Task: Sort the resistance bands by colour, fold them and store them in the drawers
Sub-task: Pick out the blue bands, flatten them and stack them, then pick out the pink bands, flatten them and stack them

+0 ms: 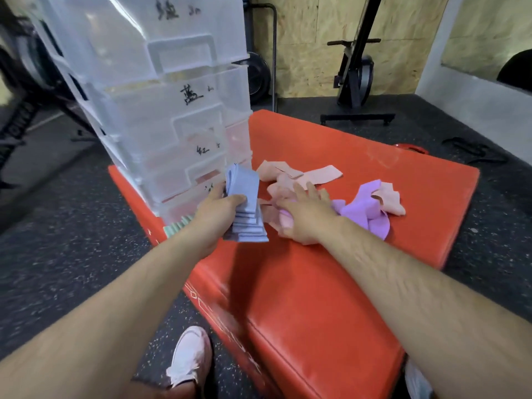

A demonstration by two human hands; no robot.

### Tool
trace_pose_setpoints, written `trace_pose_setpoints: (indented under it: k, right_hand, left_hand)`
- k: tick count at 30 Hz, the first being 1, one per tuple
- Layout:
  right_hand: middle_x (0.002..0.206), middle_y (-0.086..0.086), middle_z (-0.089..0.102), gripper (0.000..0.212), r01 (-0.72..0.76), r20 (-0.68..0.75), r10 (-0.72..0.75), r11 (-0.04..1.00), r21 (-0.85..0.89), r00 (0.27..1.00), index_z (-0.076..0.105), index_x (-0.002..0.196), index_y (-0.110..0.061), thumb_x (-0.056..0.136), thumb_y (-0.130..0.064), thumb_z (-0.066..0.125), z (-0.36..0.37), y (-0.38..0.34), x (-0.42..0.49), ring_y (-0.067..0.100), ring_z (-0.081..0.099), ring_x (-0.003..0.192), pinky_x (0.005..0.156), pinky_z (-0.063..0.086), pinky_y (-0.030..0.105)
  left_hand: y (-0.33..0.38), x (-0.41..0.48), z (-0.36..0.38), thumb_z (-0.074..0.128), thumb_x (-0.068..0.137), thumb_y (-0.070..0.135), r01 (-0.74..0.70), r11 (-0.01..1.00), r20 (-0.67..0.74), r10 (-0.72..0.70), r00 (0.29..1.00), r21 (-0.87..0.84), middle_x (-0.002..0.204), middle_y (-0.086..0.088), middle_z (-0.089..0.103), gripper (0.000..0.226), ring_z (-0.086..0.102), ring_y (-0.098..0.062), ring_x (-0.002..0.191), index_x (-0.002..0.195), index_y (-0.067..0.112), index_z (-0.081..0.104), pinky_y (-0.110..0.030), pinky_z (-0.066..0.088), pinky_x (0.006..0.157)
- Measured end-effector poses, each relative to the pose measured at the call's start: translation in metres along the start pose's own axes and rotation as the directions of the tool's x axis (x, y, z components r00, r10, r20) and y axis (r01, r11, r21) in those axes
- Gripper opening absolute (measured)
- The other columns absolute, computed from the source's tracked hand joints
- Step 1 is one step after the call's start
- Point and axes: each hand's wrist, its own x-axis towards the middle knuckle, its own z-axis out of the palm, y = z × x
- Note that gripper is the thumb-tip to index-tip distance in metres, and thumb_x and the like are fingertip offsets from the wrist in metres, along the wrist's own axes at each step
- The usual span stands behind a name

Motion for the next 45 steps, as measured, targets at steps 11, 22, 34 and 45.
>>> trace_pose_setpoints:
  k: [11,22,34,45]
  right_hand:
    - [0.129,0.011,0.050,0.043,-0.128,-0.174,0.212,0.908,0.398,0.962,0.055,0.132,-0.027,0.090,-0.021,0.046,-0.002,0.013,0.052,0.036,0.053,0.114,0.080,0.042,0.039]
    - [0.159,0.007,0.026,0.046,-0.380,-0.176,0.375,0.925,0.005,0.910,0.057,0.131,-0.035,0.090,-0.055,0.050,-0.025,0.053,0.035,0.038,0.025,0.138,0.106,0.025,0.051]
    - [0.085,0.012,0.076,0.020,-0.114,0.127,0.118,-0.116,0.987,0.985,0.065,0.106,-0.010,0.089,-0.006,0.055,-0.021,-0.016,0.038,0.028,0.072,0.075,0.078,0.060,0.048]
    - [0.114,0.001,0.070,0.044,-0.157,0.055,0.312,0.314,0.936,0.948,0.058,0.128,-0.020,0.084,-0.019,0.058,0.015,-0.036,0.076,0.021,0.066,0.100,0.083,0.054,0.033]
  left_hand:
    - [0.007,0.027,0.014,0.057,0.091,0.024,0.041,0.999,-0.010,-0.042,0.999,-0.031,0.088,0.000,0.066,0.022,0.064,-0.021,0.071,0.112,0.025,0.059,-0.019,0.041,0.042]
    - [0.008,0.030,0.044,0.057,0.095,0.022,0.037,0.999,0.016,-0.037,0.999,-0.012,0.090,-0.002,0.067,0.021,0.065,-0.018,0.070,0.116,0.020,0.058,-0.018,0.043,0.040]
    - [0.004,0.036,0.052,0.067,0.093,0.022,0.047,0.994,0.027,-0.044,0.999,-0.096,0.081,-0.005,0.069,0.019,0.062,-0.016,0.058,0.109,0.013,0.065,-0.023,0.046,0.045]
    - [-0.005,0.041,0.048,0.054,0.091,0.010,-0.210,0.769,0.036,0.238,0.971,0.604,0.131,-0.013,0.052,0.035,0.052,-0.028,0.120,0.124,0.004,0.060,-0.027,0.040,0.097]
